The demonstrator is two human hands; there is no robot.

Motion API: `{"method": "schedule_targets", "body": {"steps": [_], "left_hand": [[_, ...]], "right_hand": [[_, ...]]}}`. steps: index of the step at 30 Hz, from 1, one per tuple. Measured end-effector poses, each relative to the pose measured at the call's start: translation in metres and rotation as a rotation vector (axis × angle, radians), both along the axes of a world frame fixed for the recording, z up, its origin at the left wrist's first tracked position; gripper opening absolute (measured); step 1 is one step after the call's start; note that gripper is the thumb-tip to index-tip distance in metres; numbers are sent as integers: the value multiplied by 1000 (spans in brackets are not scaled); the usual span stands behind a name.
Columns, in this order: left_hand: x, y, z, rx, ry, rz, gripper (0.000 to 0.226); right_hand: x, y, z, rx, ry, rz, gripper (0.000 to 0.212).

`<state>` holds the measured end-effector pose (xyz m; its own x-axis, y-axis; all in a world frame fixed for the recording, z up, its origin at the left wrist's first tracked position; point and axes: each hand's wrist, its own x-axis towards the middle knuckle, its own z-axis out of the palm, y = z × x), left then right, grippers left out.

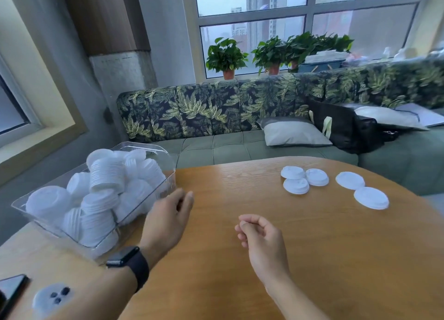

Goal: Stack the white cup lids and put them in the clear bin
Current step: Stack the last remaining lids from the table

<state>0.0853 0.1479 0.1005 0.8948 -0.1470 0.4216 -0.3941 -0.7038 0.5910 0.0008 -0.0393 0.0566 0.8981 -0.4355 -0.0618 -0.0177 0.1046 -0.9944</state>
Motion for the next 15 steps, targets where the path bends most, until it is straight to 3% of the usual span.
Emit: {"method": "schedule_targets", "body": {"steps": [4, 7, 15], "left_hand": [[-25, -69, -50, -7, 125, -192, 22], [-26, -107, -80, 52, 65, -219, 9], [10, -170, -116, 261, -95, -318, 17]], "right_hand": [[-7, -46, -10, -157, -12, -67, 13], [-14, -87, -20, -261, 1, -110, 14], [-15, -163, -55, -439, 59, -133, 16]]}}
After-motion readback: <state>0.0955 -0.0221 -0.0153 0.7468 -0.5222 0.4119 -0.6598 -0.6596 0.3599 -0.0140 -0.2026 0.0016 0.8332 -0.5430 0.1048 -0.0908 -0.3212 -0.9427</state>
